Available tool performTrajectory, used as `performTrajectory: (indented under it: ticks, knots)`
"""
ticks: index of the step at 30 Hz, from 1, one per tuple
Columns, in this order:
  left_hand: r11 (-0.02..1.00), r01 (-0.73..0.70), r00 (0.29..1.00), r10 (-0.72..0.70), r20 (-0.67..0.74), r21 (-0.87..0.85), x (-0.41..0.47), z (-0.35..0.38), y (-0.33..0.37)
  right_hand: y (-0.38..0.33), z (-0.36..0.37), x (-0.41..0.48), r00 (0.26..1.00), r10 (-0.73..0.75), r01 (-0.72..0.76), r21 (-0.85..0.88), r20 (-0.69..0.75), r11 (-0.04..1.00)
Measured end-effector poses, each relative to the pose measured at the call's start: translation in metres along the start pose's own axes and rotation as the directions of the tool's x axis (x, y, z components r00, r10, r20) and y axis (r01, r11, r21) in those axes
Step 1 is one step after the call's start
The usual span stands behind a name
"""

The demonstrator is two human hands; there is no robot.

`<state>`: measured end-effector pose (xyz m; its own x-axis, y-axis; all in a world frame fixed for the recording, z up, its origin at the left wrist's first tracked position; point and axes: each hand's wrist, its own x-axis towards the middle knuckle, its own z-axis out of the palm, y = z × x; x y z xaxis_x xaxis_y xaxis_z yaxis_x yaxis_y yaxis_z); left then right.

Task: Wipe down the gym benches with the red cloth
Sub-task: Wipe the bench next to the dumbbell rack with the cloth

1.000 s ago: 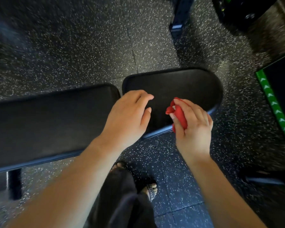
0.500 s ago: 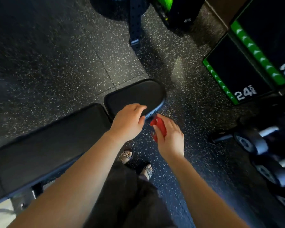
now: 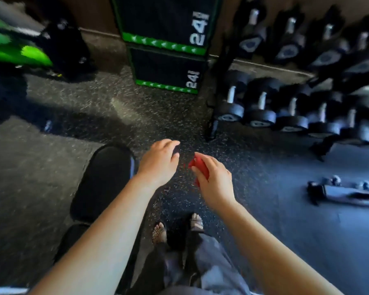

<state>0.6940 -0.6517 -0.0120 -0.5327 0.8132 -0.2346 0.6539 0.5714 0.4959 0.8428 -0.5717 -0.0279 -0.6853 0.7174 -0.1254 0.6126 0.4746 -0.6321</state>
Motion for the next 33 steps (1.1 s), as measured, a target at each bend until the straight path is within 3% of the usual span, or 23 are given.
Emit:
performTrajectory:
  ticks: [3,7,16,25,28,33]
  knots:
    - [0.984,-0.177,0.982,0.174,0.073,0.031,0.012,0.016,0.048,0.029,-0.028,-0.021,0.979,0.136,-0.131,0.045,-0.152,0.990]
    - [0.918,-0.392,0.909,0.375,0.181,0.064,0.008,0.045,0.119,0.075,-0.065,-0.068,0.893,0.312,-0.280,0.143,-0.325,0.949]
    - [0.646,-0.759,0.614,0.671,0.416,0.079,-0.053,0.148,0.304,0.186,-0.148,-0.220,0.561,0.607,-0.493,0.361,-0.563,0.791]
    - [0.352,-0.936,0.274,0.785,0.556,-0.035,-0.161,0.295,0.491,0.312,-0.230,-0.390,0.263,0.717,-0.570,0.495,-0.646,0.656]
    - [0.277,-0.958,0.181,0.787,0.589,-0.075,-0.199,0.329,0.543,0.341,-0.247,-0.436,0.153,0.755,-0.577,0.563,-0.638,0.592]
    - [0.145,-0.981,0.031,0.768,0.639,-0.127,-0.237,0.375,0.611,0.387,-0.267,-0.485,0.028,0.805,-0.554,0.660,-0.593,0.507]
